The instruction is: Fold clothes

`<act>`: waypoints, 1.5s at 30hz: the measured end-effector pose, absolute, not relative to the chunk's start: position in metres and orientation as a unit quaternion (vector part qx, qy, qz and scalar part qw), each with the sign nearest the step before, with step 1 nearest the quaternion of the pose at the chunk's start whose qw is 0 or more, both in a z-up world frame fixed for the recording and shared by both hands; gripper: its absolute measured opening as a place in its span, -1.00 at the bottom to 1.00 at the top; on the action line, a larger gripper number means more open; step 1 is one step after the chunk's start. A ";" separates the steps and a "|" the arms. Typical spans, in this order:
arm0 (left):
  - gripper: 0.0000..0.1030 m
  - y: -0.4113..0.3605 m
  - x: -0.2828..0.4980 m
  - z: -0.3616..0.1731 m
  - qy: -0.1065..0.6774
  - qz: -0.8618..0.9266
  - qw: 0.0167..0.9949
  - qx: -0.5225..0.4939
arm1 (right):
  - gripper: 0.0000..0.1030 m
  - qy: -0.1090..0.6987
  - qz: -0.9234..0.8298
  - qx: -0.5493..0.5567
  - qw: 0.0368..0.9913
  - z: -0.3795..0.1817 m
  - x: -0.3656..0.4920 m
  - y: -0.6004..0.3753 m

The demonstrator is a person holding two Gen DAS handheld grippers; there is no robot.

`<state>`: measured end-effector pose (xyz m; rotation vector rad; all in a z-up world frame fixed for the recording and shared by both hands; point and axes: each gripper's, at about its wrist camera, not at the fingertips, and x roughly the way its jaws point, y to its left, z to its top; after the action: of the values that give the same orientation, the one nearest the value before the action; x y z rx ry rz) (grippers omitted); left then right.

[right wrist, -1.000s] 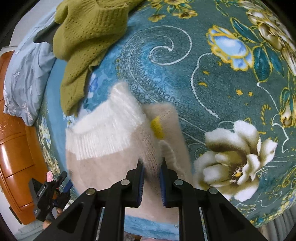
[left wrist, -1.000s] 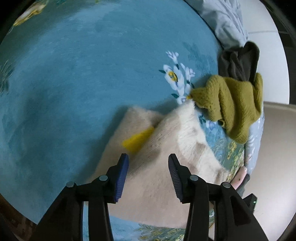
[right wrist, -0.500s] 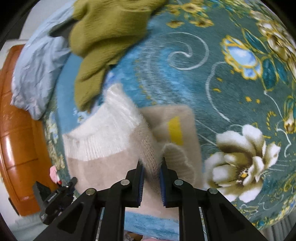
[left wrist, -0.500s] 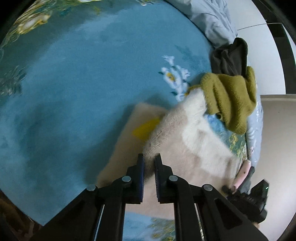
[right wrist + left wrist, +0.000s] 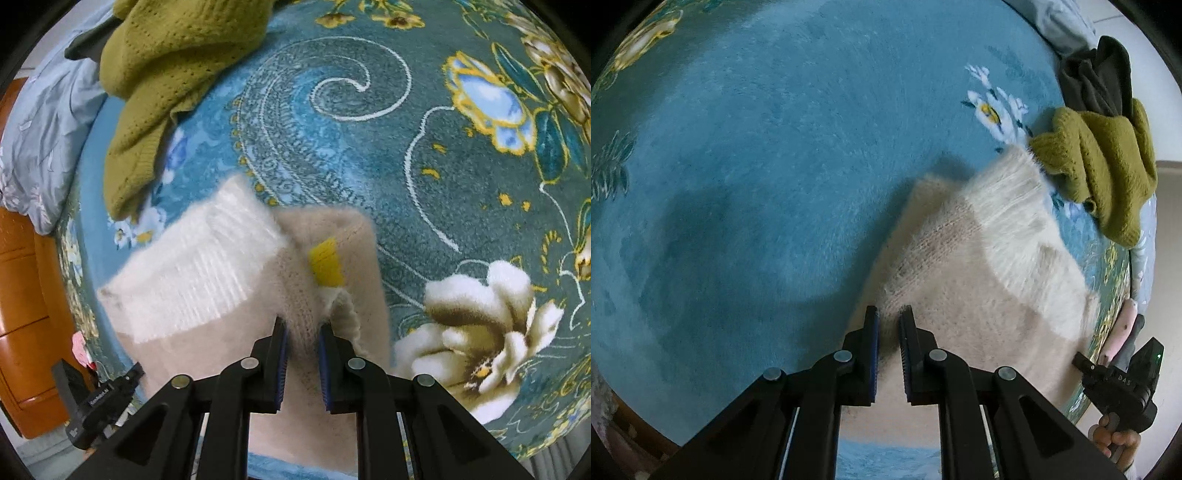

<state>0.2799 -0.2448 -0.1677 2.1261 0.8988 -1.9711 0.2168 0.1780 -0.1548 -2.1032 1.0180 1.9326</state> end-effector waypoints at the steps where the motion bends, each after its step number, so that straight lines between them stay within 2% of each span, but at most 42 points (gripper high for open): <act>1: -0.78 -0.245 0.279 -0.168 0.292 -0.647 0.050 0.702 | -0.68 0.331 0.638 -0.693 0.054 -0.155 0.217 0.177; 6: -0.78 -0.245 0.277 -0.161 0.280 -0.641 0.043 0.713 | -0.63 0.331 0.642 -0.690 0.055 -0.149 0.219 0.173; 12: -0.78 -0.239 0.292 -0.124 0.267 -0.676 0.023 0.686 | -0.62 0.310 0.683 -0.658 0.066 -0.112 0.234 0.173; 18: -0.77 -0.221 0.313 -0.101 0.211 -0.703 -0.007 0.680 | -0.62 0.298 0.704 -0.644 0.036 -0.093 0.242 0.158; 21: -0.77 -0.217 0.312 -0.113 0.194 -0.696 0.006 0.691 | -0.62 0.290 0.696 -0.657 0.004 -0.103 0.238 0.139; 24: -0.76 -0.222 0.308 -0.137 0.195 -0.680 0.024 0.707 | -0.61 0.286 0.680 -0.675 0.019 -0.125 0.236 0.131; 26: -0.67 -0.226 0.304 -0.146 0.211 -0.667 0.032 0.714 | -0.66 0.301 0.669 -0.679 0.032 -0.137 0.237 0.137; 28: -0.67 -0.233 0.308 -0.139 0.229 -0.671 0.037 0.704 | -0.66 0.321 0.659 -0.679 0.040 -0.146 0.238 0.143; 29: -0.59 -0.236 0.311 -0.134 0.233 -0.677 0.043 0.696 | -0.66 0.327 0.656 -0.679 0.041 -0.149 0.238 0.145; 30: -0.52 -0.238 0.314 -0.129 0.237 -0.684 0.048 0.689 | -0.66 0.323 0.658 -0.679 0.037 -0.148 0.237 0.145; 34: -0.45 -0.245 0.333 -0.116 0.276 -0.693 0.049 0.664 | -0.66 0.301 0.675 -0.673 0.027 -0.134 0.239 0.148; 36: -0.06 -0.247 0.339 -0.115 0.289 -0.695 0.038 0.657 | -0.66 0.304 0.688 -0.658 0.032 -0.123 0.242 0.156; 37: 0.02 -0.249 0.341 -0.117 0.294 -0.694 0.030 0.656 | -0.66 0.311 0.690 -0.653 0.034 -0.121 0.243 0.162; 39: 0.20 -0.252 0.343 -0.121 0.304 -0.687 0.017 0.660 | -0.42 0.331 0.692 -0.641 0.037 -0.119 0.250 0.174; 40: 0.27 -0.254 0.344 -0.125 0.307 -0.682 0.013 0.664 | 0.10 0.337 0.693 -0.636 0.040 -0.119 0.253 0.179; 41: 0.35 -0.254 0.344 -0.130 0.311 -0.677 0.011 0.667 | 0.47 0.333 0.694 -0.636 0.049 -0.120 0.255 0.182; 43: 0.38 -0.253 0.343 -0.137 0.325 -0.669 0.009 0.668 | 0.47 0.332 0.696 -0.635 0.054 -0.125 0.258 0.187; 45: 0.53 -0.254 0.342 -0.142 0.350 -0.664 0.009 0.661 | 0.52 0.354 0.687 -0.633 0.043 -0.133 0.261 0.193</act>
<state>0.3420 -0.2545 -0.1418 2.0653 1.0921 -2.0737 0.2610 0.1925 -0.1334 -1.9350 1.0828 2.1011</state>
